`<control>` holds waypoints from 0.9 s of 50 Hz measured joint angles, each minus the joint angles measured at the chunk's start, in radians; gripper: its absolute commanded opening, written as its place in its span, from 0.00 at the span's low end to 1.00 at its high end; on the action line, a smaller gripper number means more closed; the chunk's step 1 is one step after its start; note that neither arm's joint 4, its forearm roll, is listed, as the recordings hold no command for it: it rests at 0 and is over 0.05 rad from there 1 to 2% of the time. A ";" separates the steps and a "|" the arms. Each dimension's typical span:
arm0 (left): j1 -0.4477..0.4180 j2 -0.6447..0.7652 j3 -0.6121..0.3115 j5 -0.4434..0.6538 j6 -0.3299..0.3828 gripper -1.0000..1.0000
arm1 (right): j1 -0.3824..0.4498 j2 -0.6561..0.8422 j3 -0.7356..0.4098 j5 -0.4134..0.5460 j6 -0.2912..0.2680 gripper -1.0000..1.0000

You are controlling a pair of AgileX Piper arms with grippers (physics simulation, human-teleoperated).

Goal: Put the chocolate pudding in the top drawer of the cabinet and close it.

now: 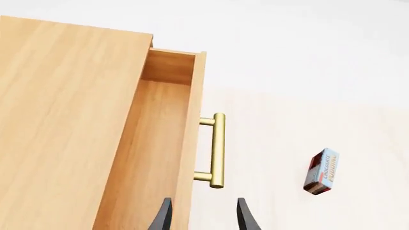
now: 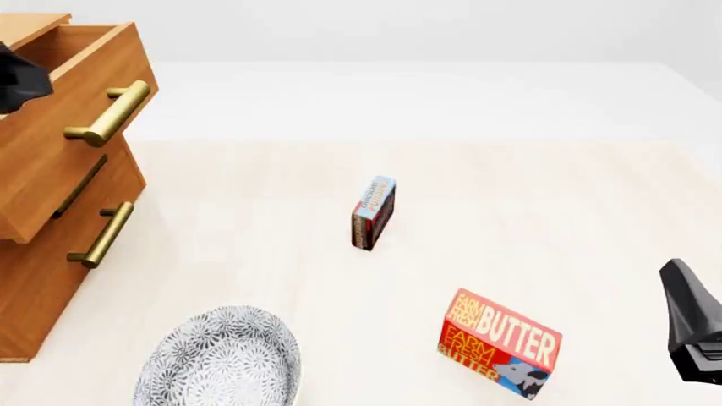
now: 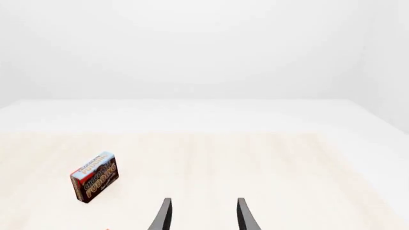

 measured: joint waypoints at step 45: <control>0.033 0.166 0.007 -0.052 0.050 1.00 | 0.000 0.000 0.000 0.000 0.000 1.00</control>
